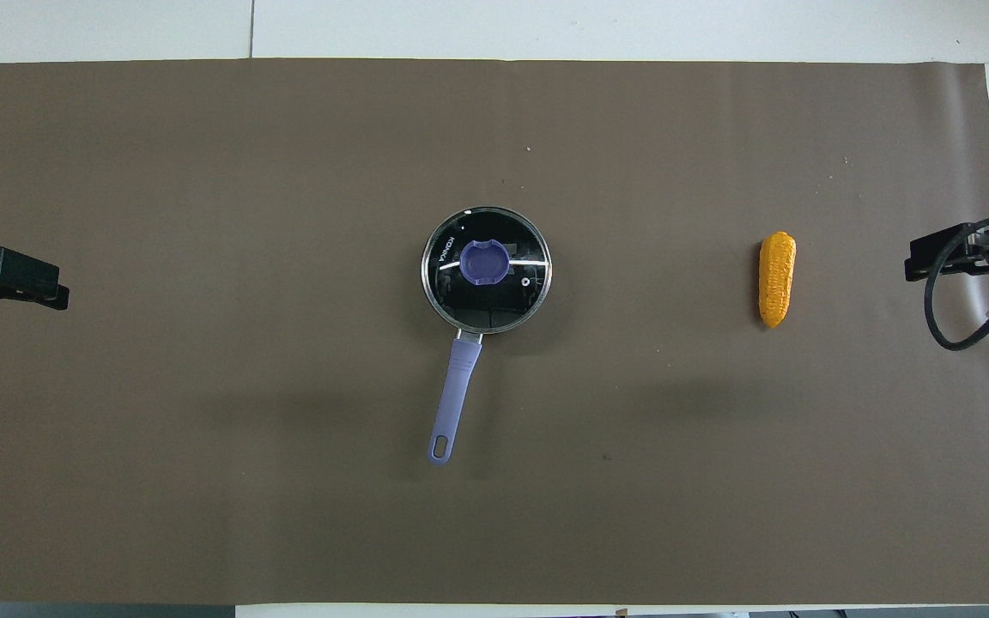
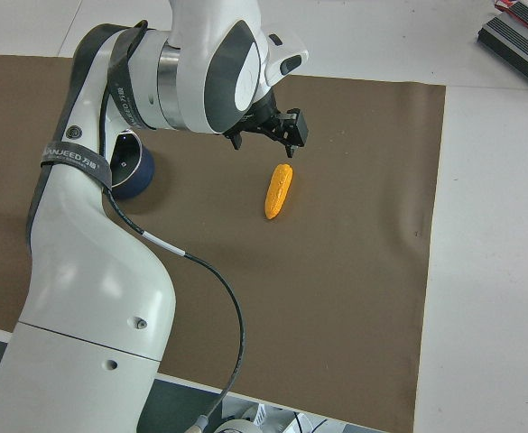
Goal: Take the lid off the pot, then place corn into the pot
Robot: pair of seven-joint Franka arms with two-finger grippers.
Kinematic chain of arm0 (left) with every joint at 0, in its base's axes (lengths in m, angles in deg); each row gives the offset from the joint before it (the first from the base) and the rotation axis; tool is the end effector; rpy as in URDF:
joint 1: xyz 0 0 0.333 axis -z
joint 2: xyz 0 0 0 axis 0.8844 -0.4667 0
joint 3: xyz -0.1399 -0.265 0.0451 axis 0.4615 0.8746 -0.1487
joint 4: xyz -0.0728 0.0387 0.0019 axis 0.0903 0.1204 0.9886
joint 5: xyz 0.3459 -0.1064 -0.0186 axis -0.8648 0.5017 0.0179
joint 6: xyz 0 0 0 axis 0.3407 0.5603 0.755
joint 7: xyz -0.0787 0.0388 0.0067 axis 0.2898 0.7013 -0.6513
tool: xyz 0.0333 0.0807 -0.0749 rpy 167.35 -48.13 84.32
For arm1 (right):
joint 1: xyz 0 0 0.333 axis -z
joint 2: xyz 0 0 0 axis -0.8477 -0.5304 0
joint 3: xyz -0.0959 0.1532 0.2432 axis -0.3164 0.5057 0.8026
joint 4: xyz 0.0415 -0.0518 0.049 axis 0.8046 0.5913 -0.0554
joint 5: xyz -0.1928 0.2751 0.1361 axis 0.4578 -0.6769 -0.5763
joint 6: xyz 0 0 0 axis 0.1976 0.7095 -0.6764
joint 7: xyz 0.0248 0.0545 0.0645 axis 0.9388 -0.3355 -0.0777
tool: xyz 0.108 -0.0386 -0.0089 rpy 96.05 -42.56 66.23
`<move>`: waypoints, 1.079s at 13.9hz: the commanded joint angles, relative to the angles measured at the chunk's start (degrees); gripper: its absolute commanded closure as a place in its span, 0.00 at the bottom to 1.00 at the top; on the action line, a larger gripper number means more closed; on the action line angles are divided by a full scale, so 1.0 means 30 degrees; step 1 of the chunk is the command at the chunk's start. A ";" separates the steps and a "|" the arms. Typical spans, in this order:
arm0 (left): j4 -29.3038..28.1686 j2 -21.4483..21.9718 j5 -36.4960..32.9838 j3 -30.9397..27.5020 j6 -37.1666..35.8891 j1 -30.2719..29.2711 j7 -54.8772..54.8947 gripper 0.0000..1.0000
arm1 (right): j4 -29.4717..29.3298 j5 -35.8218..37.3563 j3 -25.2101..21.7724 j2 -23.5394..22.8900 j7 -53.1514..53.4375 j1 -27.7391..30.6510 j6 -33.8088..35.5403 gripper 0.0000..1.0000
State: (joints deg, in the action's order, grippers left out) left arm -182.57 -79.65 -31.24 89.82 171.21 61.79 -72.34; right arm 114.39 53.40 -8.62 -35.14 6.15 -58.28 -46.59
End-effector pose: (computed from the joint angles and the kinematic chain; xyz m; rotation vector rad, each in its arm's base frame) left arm 0.5038 -0.0093 0.5787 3.1172 -0.0423 -0.1781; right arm 0.5149 -0.0300 0.5727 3.1155 -0.1221 -0.0724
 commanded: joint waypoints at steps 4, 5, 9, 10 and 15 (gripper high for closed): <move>0.0188 -0.0044 0.0268 0.0223 -0.0016 -0.0044 -0.0109 0.00 | 0.0091 -0.0153 0.0132 0.0180 -0.0502 0.0250 0.0295 0.00; 0.0159 -0.0044 0.0355 0.0252 0.0014 -0.0044 -0.0081 0.00 | 0.0091 -0.0153 0.0161 0.0180 -0.0502 0.0250 0.0237 0.00; 0.0188 -0.0131 0.0356 0.0252 0.1442 0.1063 -0.0488 0.00 | 0.0208 -0.0153 0.0219 0.0209 -0.0559 0.0017 0.0148 0.00; 0.0420 -0.0392 0.0588 0.0252 0.1682 0.1910 -0.1332 0.00 | 0.0441 -0.0182 0.0249 0.0354 -0.0676 0.0016 0.0090 0.00; 0.4938 -0.5559 0.1880 0.0223 0.2303 0.7150 -0.6104 0.00 | 0.6115 -0.1410 0.0366 0.1820 -0.1117 -0.0566 -0.6281 0.00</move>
State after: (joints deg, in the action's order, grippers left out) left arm -180.17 -84.94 -26.27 91.48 179.39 76.82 -84.98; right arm 122.26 50.87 -7.77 -33.62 4.06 -58.89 -56.61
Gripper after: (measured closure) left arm 0.000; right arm 0.000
